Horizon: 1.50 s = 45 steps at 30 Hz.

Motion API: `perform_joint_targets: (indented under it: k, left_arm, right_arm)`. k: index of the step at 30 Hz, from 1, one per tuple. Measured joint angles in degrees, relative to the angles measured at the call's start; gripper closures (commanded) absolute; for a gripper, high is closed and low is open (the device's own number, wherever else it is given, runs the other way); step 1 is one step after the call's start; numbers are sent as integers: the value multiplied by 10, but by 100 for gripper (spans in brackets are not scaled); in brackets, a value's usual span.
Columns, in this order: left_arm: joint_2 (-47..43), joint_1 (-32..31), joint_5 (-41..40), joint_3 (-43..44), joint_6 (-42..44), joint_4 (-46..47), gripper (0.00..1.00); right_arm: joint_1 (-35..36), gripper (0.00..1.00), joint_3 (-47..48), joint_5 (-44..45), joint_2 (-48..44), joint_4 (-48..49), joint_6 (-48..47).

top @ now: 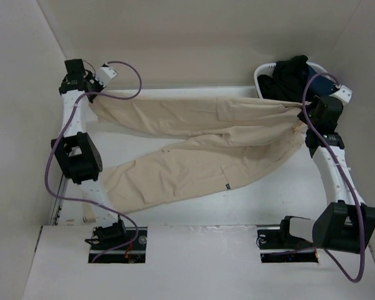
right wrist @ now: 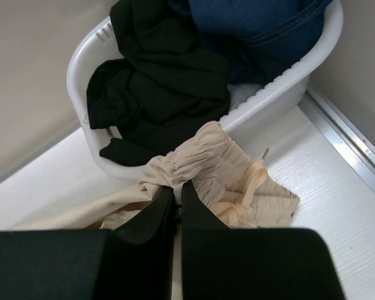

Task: Fold and stack the trousers
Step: Fold the trousers

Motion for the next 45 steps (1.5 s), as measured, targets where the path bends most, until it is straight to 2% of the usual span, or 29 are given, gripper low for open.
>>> perform_joint_targets:
  k: [4,10,14,19,24,27,31,34,37,41,45]
  left_arm:
    - [-165,9,-3,-87,4,29,100]
    - [-320,26,-15,-207,7,43,100]
    - [-431,25,-38,-358,22,17,99]
    - [-614,41,-53,-544,43,-47,100]
    - [-752,79,-62,-612,55,-100,100]
    - [-772,97,-51,-615,64,-97,100]
    - [-702,124,-21,-593,59,-56,100]
    - [-613,131,4,-545,33,3,100]
    - [-574,133,20,-514,10,44,100]
    - [-624,131,35,-515,8,35,100]
    - [-760,131,57,-543,41,-61,100]
  right_arm:
    - [-32,100,-38,-35,-24,26,25]
    - [-42,100,-78,-64,-35,36,57]
    - [-53,100,-103,-70,-45,41,85]
    - [-72,100,-162,-72,-85,45,125]
    - [-80,100,-189,-75,-88,42,146]
    - [-80,100,-155,-93,-37,38,152]
    - [-77,100,-61,-130,51,51,158]
    - [-67,100,-27,-156,87,114,160]
    - [-60,100,-35,-176,115,196,166]
    - [-61,100,-91,-192,136,292,191]
    - [-77,98,-171,-212,137,353,233]
